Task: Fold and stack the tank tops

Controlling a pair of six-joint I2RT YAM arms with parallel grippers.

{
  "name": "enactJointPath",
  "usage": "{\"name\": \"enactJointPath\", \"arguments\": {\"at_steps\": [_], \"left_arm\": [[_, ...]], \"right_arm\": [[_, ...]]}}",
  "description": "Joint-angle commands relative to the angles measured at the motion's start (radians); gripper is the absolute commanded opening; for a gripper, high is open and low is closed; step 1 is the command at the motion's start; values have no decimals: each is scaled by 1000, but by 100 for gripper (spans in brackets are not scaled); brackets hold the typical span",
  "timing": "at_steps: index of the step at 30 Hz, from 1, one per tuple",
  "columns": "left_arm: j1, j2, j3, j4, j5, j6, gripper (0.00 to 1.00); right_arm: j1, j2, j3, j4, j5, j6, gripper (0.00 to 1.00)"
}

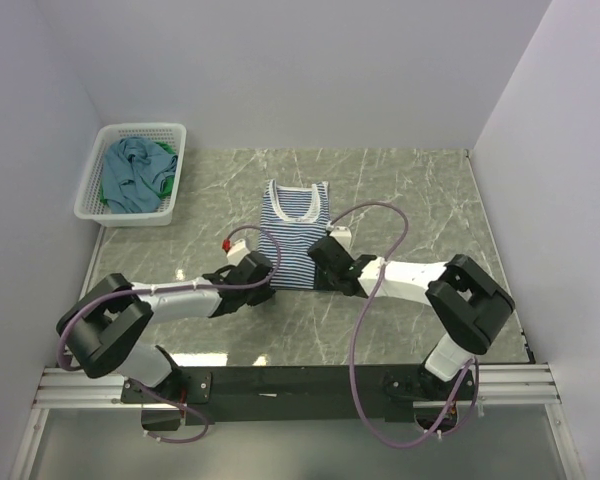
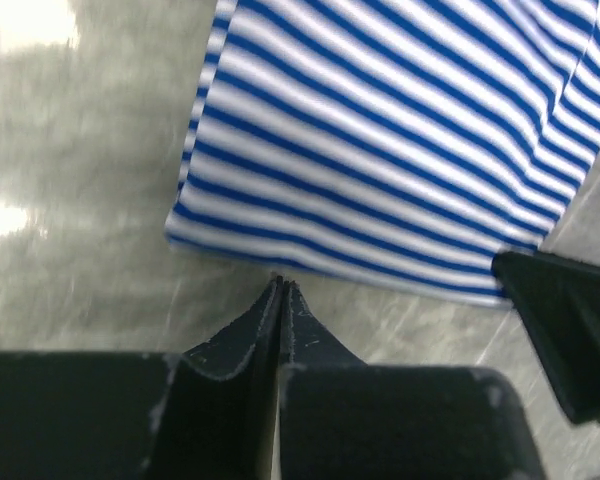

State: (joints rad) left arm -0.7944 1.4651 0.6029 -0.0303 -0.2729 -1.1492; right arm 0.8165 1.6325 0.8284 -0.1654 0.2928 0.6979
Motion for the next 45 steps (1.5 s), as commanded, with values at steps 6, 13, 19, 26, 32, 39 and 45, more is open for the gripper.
{"name": "enactJointPath", "arguments": {"at_steps": [6,13,19,26,32,39,45], "left_arm": [[-63,-191,-90,-77,-41,-69,20],[-48,-319,-120,-112,-81,-60,50],[15,-241,-129,-27,26,-12,50],[35,-178,-157,75,46,-1,50],[41,-86,-146,112,58,-3,45],[41,-43,-146,104,54,-4,17],[3,-135,-138,35,41,14,1]], "right_arm": [[21,-107,-138,-68,-3,81,45],[21,-247,-186,-88,-3,123,56],[21,-296,-212,-108,2,166,56],[21,-246,-235,-37,-44,193,55],[16,-217,-236,-5,-35,213,47],[15,-203,-244,1,-18,212,24],[19,-258,-259,-51,6,186,4]]}}
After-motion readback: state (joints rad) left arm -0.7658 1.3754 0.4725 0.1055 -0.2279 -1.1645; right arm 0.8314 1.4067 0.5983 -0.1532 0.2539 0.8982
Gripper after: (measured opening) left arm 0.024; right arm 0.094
